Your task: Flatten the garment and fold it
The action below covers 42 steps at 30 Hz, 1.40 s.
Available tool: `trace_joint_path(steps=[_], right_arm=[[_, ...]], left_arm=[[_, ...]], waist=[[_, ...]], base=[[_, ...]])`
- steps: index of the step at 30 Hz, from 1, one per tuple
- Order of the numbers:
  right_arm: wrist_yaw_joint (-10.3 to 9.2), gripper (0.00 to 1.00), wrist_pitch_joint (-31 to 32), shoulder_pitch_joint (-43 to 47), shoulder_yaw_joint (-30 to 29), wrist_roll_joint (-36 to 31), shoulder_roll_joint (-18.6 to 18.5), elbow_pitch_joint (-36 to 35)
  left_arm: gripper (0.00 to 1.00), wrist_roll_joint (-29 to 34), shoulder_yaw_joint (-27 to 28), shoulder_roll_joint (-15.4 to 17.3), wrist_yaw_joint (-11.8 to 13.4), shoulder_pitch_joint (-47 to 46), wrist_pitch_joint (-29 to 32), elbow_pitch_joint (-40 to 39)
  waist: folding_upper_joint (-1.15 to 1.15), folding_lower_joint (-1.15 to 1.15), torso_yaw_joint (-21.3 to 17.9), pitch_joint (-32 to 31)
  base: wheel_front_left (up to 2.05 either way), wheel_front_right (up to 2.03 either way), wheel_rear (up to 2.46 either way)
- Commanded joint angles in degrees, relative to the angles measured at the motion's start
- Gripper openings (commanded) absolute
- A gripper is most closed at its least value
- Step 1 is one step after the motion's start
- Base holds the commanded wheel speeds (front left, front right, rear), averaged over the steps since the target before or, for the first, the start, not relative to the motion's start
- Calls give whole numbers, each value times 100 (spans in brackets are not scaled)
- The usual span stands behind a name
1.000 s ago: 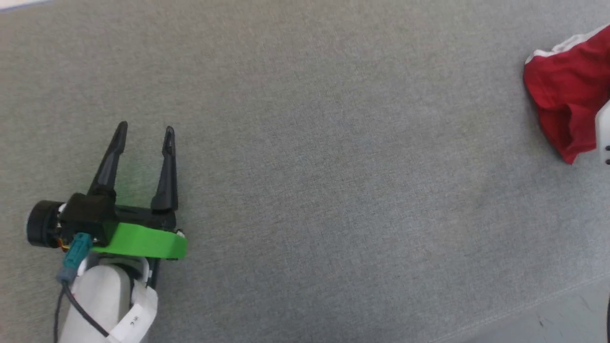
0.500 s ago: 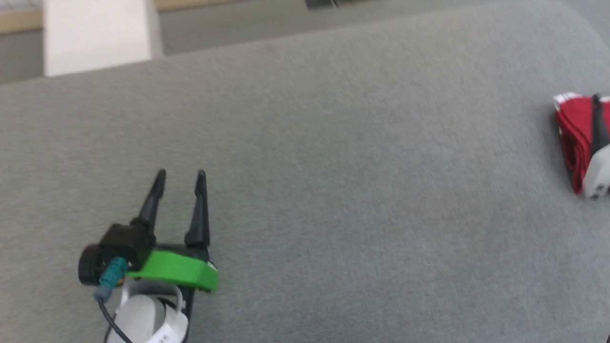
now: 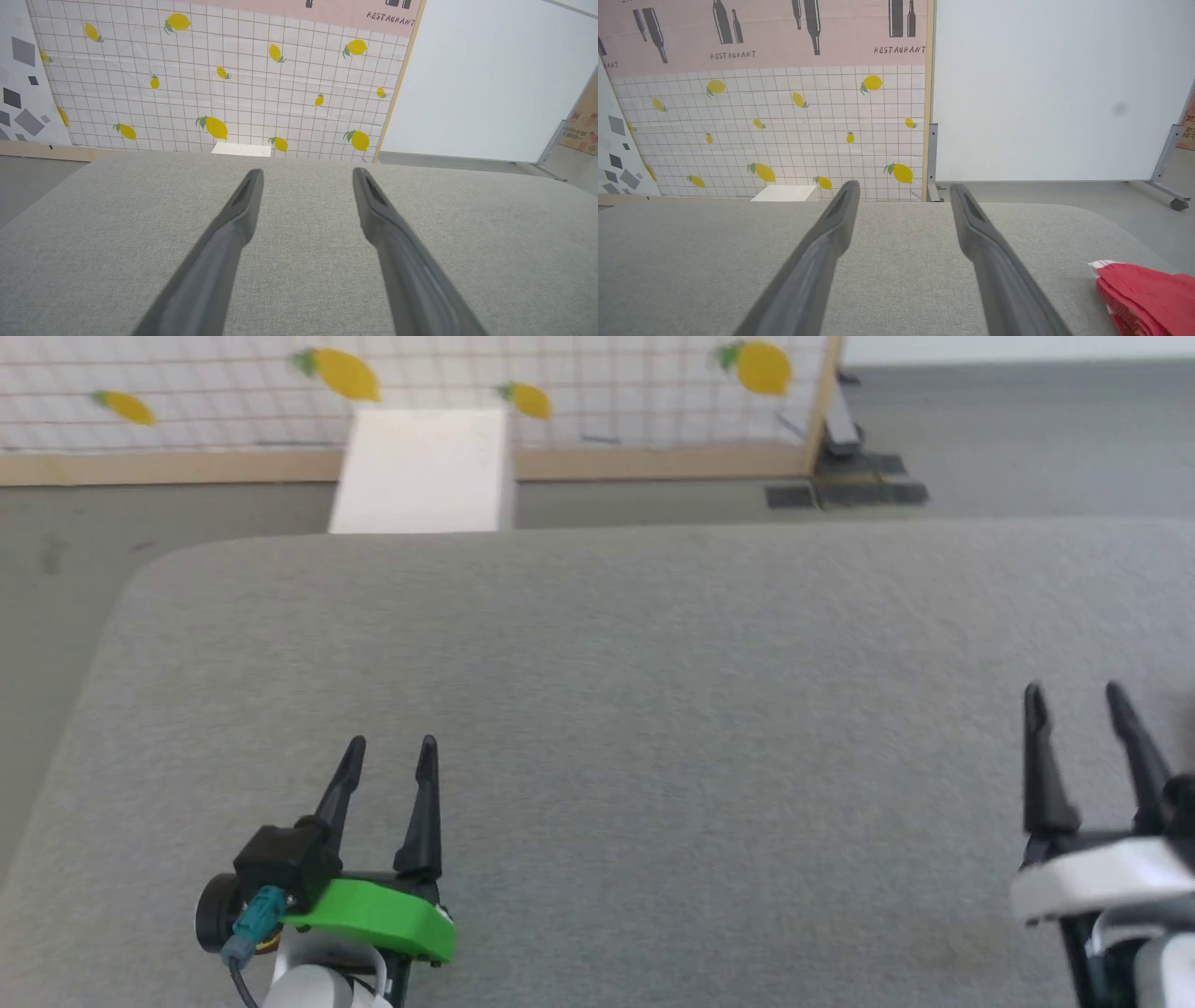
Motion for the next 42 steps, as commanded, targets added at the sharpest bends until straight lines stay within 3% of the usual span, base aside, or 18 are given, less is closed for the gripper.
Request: trace_joint_path(steps=[1, 11, 42], right_arm=[[-10, 100, -88, 152, 26, -44, 69, -61], [-10, 100, -312, 723, 211, -356, 330, -111], [-10, 100, -417, 882, 423, -171, 348, 194]], left_arm=[[100, -16, -20, -24, -12, 78, -27, 27], [100, -103, -234, -29, 59, 131, -27, 146], [100, -258, -299, -30, 179, 167, -27, 251]], waist=[[0, 0, 348, -291], [0, 0, 480, -357], [0, 0, 398, -366]], base=[[0, 0, 0], [0, 0, 0], [0, 0, 0]])
